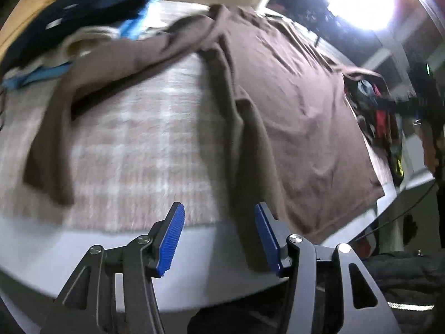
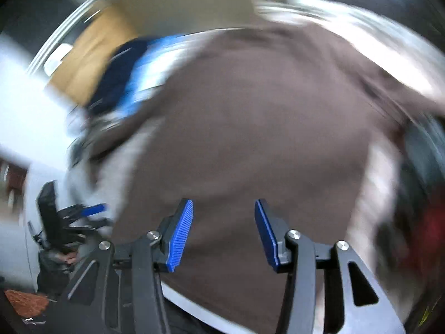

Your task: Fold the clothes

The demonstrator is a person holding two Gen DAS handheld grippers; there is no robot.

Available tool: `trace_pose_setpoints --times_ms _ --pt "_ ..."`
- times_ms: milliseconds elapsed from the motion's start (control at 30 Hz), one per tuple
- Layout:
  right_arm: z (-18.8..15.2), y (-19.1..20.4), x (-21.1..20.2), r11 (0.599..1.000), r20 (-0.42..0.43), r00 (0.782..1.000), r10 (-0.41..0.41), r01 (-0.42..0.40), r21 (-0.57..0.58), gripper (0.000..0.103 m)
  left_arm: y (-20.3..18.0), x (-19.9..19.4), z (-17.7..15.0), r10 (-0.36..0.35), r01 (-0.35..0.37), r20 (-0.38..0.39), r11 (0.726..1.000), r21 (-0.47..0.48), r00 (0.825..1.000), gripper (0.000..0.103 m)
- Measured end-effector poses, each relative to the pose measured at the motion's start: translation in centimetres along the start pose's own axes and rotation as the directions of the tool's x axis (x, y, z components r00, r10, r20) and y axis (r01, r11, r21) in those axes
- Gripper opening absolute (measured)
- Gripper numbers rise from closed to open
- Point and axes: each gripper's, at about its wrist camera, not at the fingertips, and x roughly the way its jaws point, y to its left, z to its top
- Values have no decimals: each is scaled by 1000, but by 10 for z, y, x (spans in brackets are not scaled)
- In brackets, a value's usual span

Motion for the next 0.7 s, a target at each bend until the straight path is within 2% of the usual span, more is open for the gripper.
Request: trace_pose_setpoints --times_ms 100,200,233,333,400,500,600,700 --pt "-13 -58 -27 988 66 997 -49 39 152 46 -6 8 20 -20 21 -23 998 57 1000 50" --pt "2 -75 -27 985 100 995 -30 12 173 47 -12 15 32 -13 16 -38 997 78 999 51" --pt "10 -76 -22 986 100 994 -36 19 166 47 -14 18 33 -4 7 -42 997 81 999 51" --pt "22 -64 12 988 5 992 -125 124 94 47 -17 19 28 21 -19 -42 999 49 999 50" --pt "4 -59 26 986 -62 985 -161 164 40 47 -17 17 21 15 -15 -41 1000 11 999 51" --pt "-39 -52 24 990 -99 985 -140 141 2 47 -17 15 9 46 -46 -54 999 0 997 51" --pt "-82 -50 20 990 -145 980 -133 137 19 47 -16 16 0 27 -29 -74 999 -29 997 51" --pt "-106 -48 23 993 -184 978 -97 108 54 47 -20 20 -4 9 -12 -102 1000 -26 995 51"
